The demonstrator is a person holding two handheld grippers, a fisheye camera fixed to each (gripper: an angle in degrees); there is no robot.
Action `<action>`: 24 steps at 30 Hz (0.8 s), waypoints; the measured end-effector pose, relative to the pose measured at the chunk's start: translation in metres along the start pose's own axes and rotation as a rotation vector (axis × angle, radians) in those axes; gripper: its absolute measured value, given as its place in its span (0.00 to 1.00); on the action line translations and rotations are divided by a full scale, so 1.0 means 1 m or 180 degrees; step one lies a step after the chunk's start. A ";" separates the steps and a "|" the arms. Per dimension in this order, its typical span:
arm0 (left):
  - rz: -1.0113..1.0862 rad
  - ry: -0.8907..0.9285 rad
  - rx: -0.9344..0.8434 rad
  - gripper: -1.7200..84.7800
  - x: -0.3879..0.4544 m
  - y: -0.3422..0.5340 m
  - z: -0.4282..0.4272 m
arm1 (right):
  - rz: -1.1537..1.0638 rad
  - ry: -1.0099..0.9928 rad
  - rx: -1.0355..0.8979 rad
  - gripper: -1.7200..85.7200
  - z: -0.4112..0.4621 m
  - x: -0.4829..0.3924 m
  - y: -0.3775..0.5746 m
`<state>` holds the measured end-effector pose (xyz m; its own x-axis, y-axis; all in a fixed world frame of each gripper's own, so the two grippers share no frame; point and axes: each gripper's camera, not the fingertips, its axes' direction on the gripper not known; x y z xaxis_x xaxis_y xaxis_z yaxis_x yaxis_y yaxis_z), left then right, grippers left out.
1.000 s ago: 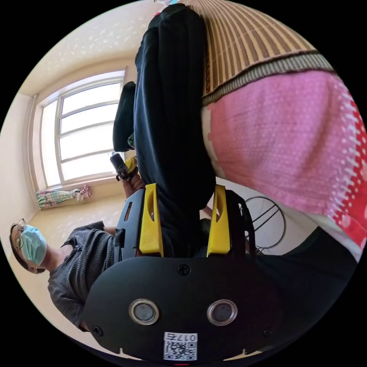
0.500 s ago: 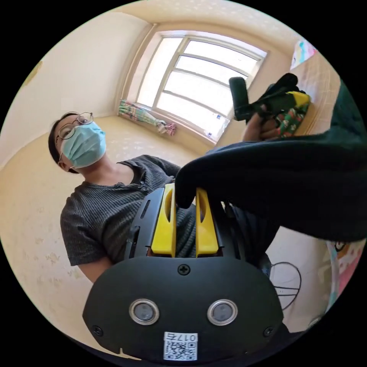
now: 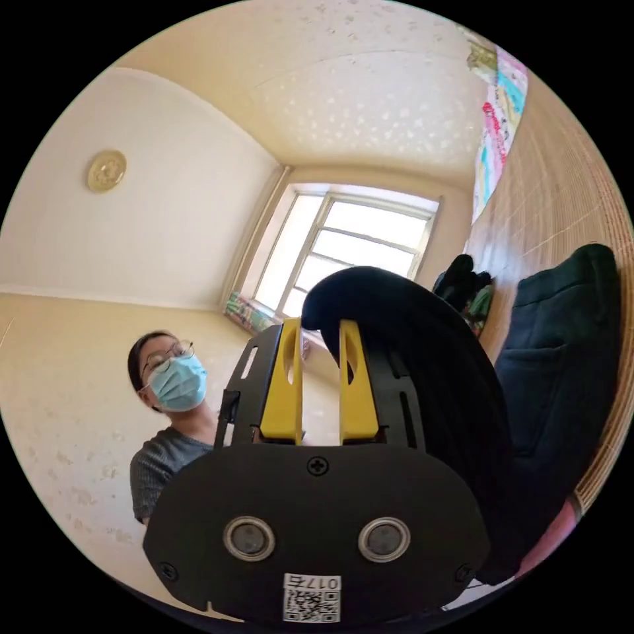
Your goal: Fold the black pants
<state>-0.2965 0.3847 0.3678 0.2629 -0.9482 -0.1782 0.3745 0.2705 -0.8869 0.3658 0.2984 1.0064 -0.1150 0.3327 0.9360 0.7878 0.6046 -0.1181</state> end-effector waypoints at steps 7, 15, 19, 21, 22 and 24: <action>-0.0144 -0.0039 0.1040 0.20 0.027 0.047 -0.079 | 0.0063 0.1774 0.0146 0.19 -0.014 -0.015 -0.018; -0.0083 -0.0548 0.0778 0.29 0.071 -0.008 -0.035 | 0.0461 0.3174 -0.0562 0.30 0.004 0.030 -0.009; -0.0043 -0.0481 0.0480 0.29 0.077 -0.036 0.004 | 0.0636 0.2978 -0.0724 0.31 0.001 0.058 -0.010; -0.0139 -0.0375 0.0334 0.28 0.078 -0.044 0.019 | 0.0711 0.2702 -0.0766 0.29 0.000 0.064 -0.010; -0.0165 -0.0346 0.0302 0.27 0.078 -0.045 0.021 | 0.0796 0.2514 -0.0860 0.29 0.003 0.072 -0.009; -0.0240 -0.0214 0.0138 0.26 0.081 -0.047 0.025 | 0.0845 0.2295 -0.0990 0.28 0.008 0.080 -0.008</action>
<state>-0.2703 0.2990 0.4061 0.2912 -0.9532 -0.0814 0.4333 0.2072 -0.8771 0.3454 0.3259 1.0795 0.4312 -0.1736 0.8854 0.8776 0.3083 -0.3670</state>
